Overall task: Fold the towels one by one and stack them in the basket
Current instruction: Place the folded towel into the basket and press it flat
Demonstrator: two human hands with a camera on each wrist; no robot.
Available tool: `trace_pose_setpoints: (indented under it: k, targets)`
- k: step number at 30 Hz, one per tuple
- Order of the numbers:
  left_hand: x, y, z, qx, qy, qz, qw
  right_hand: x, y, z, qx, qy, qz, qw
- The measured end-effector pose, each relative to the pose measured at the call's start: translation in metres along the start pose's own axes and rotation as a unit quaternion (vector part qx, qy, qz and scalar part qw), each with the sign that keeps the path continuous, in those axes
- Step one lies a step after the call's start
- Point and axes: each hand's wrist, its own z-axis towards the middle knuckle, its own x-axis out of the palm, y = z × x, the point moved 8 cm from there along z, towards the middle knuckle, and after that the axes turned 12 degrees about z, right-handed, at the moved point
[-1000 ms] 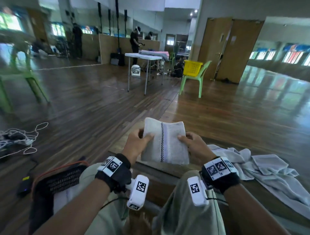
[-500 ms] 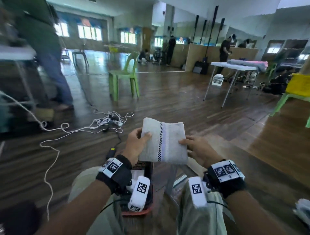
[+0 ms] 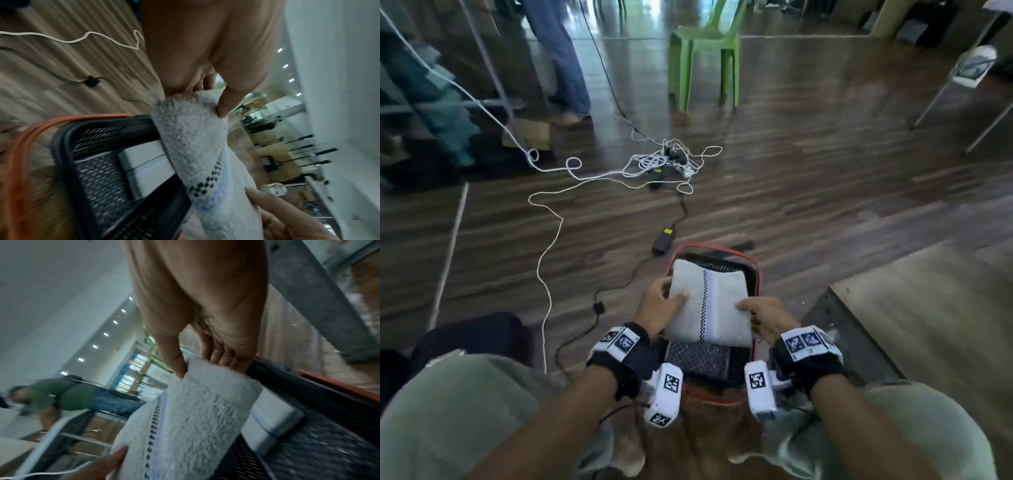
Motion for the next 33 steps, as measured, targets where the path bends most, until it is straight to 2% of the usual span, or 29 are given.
trace_pose_setpoints:
  k: [4,8,12,18,24,33]
  targets:
    - [0.04,0.083,0.056,-0.087,0.04,0.066,0.993,-0.002,-0.07,0.077,0.087,-0.021,-0.064,0.994]
    - [0.072,0.128,0.11,-0.117,0.046,0.14,0.982,-0.005,-0.114,0.145,0.108,-0.047,-0.102,0.988]
    - [0.098,0.155,0.166,-0.126,0.032,0.143,0.981,-0.004,-0.115,0.197,0.079,-0.09,-0.106,0.987]
    - [0.124,0.177,0.235,-0.139,0.027,0.073,0.987,-0.01,-0.105,0.267,0.046,-0.134,-0.099,0.985]
    - [0.134,0.21,0.258,-0.166,0.019,0.077,0.983,-0.006,-0.123,0.3,0.045,-0.143,-0.085,0.985]
    - [0.142,0.221,0.266,-0.174,0.029,0.113,0.978,-0.014,-0.14,0.298,0.037,-0.196,-0.054,0.978]
